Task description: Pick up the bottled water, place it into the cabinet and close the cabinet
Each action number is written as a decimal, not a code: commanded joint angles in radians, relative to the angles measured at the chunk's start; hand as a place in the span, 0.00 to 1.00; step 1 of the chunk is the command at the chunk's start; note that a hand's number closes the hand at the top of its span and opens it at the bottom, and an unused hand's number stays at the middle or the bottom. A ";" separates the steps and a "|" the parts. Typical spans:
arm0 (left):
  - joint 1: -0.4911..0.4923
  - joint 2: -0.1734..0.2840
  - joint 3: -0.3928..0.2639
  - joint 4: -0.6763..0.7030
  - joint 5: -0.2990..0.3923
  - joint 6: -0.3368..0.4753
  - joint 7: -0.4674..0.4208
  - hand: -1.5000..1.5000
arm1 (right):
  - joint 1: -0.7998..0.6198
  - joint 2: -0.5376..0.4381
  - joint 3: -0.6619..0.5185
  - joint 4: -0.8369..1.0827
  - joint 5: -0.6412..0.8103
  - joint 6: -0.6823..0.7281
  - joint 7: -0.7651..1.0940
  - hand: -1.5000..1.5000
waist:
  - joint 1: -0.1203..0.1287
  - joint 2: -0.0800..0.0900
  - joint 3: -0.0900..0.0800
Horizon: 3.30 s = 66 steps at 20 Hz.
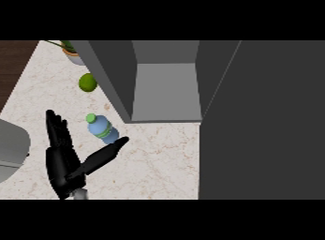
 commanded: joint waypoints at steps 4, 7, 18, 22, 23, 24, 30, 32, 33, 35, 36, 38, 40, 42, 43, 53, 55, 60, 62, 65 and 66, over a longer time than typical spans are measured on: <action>-0.044 -0.008 0.107 0.225 0.217 -0.045 -0.255 0.00 | 0.159 -0.027 -0.003 -0.223 -0.062 0.023 0.039 0.00 | -0.009 0.001 -0.001; -0.046 -0.008 0.197 0.336 0.313 -0.139 -0.399 0.00 | 0.181 0.009 0.075 -0.162 0.043 0.033 -0.051 0.00 | -0.007 -0.001 -0.001; -0.190 0.004 0.307 0.768 0.532 -0.402 -0.709 0.00 | 0.173 -0.010 0.062 -0.142 0.018 0.035 -0.063 0.00 | -0.005 0.004 -0.001; -0.267 -0.008 0.252 0.903 0.621 -0.411 -0.814 0.00 | 0.232 -0.040 0.027 -0.172 -0.038 0.070 -0.083 0.00 | -0.016 0.003 -0.001; -0.255 -0.008 0.251 0.943 0.648 -0.446 -0.851 0.00 | 0.245 -0.051 0.021 -0.196 -0.044 0.077 -0.078 0.00 | -0.018 0.004 -0.002; -0.308 -0.008 0.297 1.010 0.649 -0.492 -0.873 0.00 | 0.240 -0.045 0.017 -0.157 -0.027 0.077 -0.100 0.00 | -0.022 0.006 -0.002; -0.420 -0.008 0.336 1.154 0.738 -0.509 -0.973 1.00 | 0.211 -0.046 -0.017 -0.133 -0.050 0.081 -0.108 0.00 | -0.011 0.006 -0.001; -0.384 -0.008 0.357 1.215 0.751 -0.575 -1.063 1.00 | 0.227 -0.021 0.035 -0.142 0.003 0.068 -0.107 0.00 | -0.010 0.006 -0.001; -0.420 -0.008 0.358 1.233 0.760 -0.608 -1.028 1.00 | 0.239 -0.036 0.000 -0.135 -0.022 0.083 -0.122 0.00 | -0.012 0.005 -0.001; -0.443 -0.008 0.378 1.278 0.769 -0.642 -1.057 1.00 | 0.266 -0.019 0.042 -0.114 0.023 0.097 -0.165 0.00 | -0.018 0.005 -0.001; -0.451 -0.008 0.338 1.297 0.832 -0.640 -1.095 1.00 | 0.247 -0.019 0.036 -0.112 0.006 0.087 -0.144 0.00 | -0.018 0.006 -0.001; -0.480 0.004 0.417 1.325 0.785 -0.673 -1.105 1.00 | 0.223 -0.028 -0.007 -0.104 -0.031 0.082 -0.129 0.00 | -0.014 0.009 -0.001; -0.490 -0.008 0.397 1.360 0.784 -0.692 -1.110 1.00 | 0.234 -0.018 0.034 -0.149 -0.006 0.073 -0.101 0.00 | -0.013 0.008 -0.001; -0.452 0.014 0.364 1.359 0.739 -0.783 -1.094 1.00 | 0.268 -0.028 0.009 -0.163 -0.022 0.081 -0.111 0.00 | -0.013 0.008 -0.001; -0.490 -0.003 0.328 1.330 0.714 -0.758 -1.043 1.00 | 0.219 -0.041 -0.033 -0.095 -0.047 0.091 -0.120 0.00 | -0.003 0.005 0.000; -0.334 0.016 0.149 1.203 0.569 -0.968 -1.015 1.00 | 0.306 -0.038 -0.006 -0.133 -0.006 0.120 -0.164 0.00 | 0.004 -0.002 0.002; -0.336 -0.006 0.122 1.162 0.569 -0.940 -0.978 1.00 | 0.276 -0.039 -0.035 -0.130 -0.054 0.116 -0.140 0.00 | 0.007 -0.001 0.002; -0.278 -0.008 0.030 0.956 0.624 -0.871 -0.855 1.00 | 0.268 -0.017 -0.006 -0.098 -0.021 0.124 -0.151 0.00 | 0.011 -0.004 0.002; -0.274 -0.008 0.015 0.850 0.613 -0.816 -0.758 1.00 | 0.255 -0.007 -0.018 -0.103 -0.039 0.106 -0.146 0.00 | 0.020 -0.005 0.003; -0.312 -0.008 -0.054 0.760 0.683 -0.727 -0.681 1.00 | 0.289 -0.012 -0.007 -0.137 -0.033 0.114 -0.131 0.00 | 0.006 -0.004 0.002; -0.307 -0.008 -0.081 0.714 0.683 -0.682 -0.647 1.00 | 0.248 0.011 0.019 -0.091 -0.007 0.103 -0.146 0.00 | 0.010 -0.004 0.002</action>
